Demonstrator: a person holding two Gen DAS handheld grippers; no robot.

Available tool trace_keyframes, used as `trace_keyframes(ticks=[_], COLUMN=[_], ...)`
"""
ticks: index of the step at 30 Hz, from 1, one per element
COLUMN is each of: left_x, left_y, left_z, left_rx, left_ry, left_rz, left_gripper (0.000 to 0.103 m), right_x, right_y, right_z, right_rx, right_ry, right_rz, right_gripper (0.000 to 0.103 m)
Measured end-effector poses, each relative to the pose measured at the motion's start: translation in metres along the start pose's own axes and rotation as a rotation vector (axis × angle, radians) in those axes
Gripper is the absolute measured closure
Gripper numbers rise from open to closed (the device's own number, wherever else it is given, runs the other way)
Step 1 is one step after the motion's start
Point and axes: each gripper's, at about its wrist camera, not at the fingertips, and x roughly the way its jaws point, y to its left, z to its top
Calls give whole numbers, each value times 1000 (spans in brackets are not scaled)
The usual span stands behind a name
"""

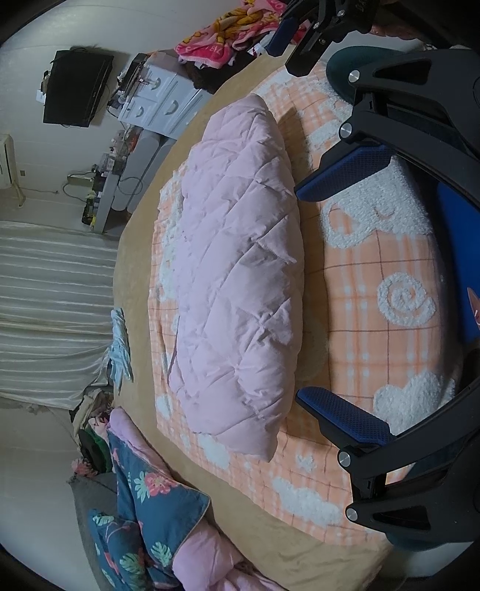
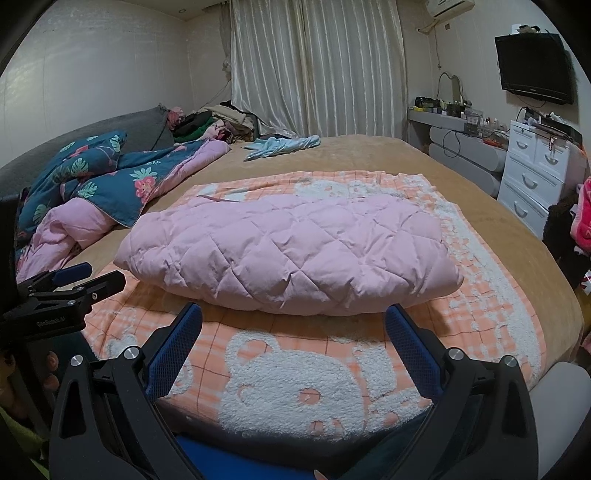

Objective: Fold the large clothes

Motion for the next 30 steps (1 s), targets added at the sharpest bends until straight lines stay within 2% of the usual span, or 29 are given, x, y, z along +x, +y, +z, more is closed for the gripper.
trace_keyframes(ticks=[30], left_x=[0], left_y=[2], left_z=[2], left_rx=[1], left_ry=[-1], left_rz=[0], left_gripper=[9], right_x=[2], right_y=[1], right_z=[0], right_rx=[-7], right_ry=[2], right_rz=[4], right_gripper=[4])
